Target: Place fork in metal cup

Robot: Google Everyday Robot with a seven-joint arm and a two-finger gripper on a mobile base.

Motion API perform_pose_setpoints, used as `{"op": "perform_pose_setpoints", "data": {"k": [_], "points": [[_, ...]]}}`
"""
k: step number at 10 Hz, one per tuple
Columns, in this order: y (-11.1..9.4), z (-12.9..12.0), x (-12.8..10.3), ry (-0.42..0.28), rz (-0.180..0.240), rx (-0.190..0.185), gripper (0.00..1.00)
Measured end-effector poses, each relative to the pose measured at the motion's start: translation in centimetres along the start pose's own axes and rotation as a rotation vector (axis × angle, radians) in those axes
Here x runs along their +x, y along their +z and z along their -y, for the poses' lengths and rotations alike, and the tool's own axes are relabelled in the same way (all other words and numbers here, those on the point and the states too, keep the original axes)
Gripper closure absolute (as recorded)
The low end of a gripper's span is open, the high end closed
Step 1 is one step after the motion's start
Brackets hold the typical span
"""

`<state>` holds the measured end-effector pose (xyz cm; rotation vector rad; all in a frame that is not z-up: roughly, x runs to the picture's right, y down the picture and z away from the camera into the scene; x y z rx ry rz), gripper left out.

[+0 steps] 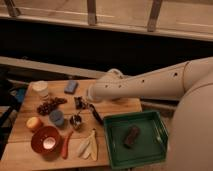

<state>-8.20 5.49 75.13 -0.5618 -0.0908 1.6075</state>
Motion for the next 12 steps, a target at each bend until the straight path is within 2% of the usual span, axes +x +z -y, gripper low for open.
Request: {"op": "perform_pose_setpoints", "data": {"k": [6, 9, 12], "points": [[0.0, 0.1, 0.0, -0.001, -0.004, 0.004, 1.0], [1.3, 1.3, 1.2, 0.032, -0.054, 0.001, 1.0], [1.6, 1.9, 2.0, 0.057, -0.095, -0.013, 1.0]]}}
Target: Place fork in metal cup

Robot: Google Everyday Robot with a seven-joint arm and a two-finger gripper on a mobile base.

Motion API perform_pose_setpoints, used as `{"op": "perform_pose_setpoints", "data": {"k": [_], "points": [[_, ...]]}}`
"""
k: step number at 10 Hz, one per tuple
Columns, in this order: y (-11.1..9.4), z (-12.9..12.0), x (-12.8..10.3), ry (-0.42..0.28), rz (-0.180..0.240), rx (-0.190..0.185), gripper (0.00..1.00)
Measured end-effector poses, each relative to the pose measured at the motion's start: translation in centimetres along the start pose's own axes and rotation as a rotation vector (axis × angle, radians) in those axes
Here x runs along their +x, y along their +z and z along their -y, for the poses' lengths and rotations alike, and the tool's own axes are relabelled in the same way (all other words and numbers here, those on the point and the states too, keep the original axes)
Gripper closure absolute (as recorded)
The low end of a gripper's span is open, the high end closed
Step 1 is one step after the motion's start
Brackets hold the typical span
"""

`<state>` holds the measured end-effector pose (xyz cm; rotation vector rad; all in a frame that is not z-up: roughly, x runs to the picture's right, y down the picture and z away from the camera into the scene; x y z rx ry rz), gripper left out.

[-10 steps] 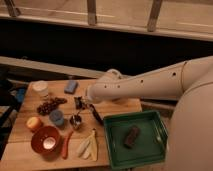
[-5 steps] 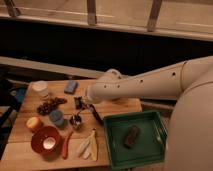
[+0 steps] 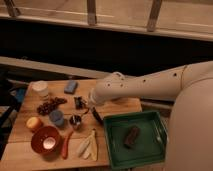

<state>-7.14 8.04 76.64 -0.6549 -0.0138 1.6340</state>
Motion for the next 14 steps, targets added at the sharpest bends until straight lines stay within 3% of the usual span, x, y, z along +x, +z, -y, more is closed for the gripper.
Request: {"op": "perform_pose_setpoints", "data": {"k": [1, 7, 9, 14], "points": [[0.1, -0.1, 0.2, 0.001, -0.01, -0.007, 0.97], [1.1, -1.4, 1.6, -0.011, -0.104, -0.073, 0.36], [1.2, -1.5, 1.7, -0.003, -0.119, -0.089, 0.21], [1.2, -1.5, 1.7, -0.003, -0.118, -0.09, 0.2]]}}
